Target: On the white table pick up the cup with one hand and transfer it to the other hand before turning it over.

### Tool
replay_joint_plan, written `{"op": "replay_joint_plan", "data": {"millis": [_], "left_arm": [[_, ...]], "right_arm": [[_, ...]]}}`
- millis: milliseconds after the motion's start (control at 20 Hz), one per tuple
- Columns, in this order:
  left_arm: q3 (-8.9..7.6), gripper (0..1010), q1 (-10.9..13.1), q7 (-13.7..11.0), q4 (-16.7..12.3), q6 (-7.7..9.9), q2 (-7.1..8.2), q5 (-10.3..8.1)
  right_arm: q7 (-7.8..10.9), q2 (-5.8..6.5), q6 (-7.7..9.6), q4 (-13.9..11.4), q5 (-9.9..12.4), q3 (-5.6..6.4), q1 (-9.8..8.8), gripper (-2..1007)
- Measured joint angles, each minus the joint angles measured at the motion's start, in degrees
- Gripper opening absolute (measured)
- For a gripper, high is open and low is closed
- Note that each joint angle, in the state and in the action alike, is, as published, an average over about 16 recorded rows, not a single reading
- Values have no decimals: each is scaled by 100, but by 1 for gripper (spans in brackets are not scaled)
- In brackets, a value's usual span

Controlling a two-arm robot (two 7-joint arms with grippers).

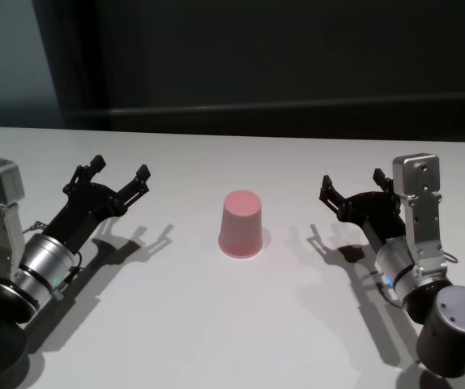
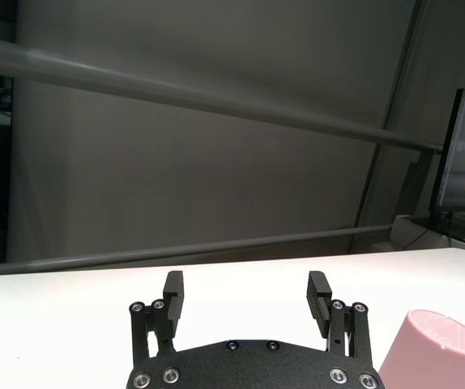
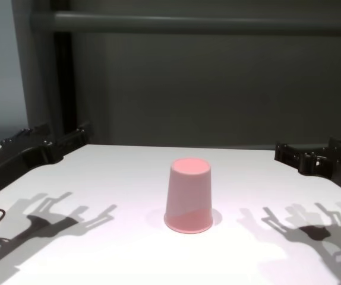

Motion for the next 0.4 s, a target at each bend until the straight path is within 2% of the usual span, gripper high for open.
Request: {"op": "replay_joint_plan", "data": {"millis": [400], "left_arm": [[0, 1003, 0, 0, 0, 0, 0, 0]], "right_arm": [[3, 2, 2, -1, 3, -2, 2, 1002]]}}
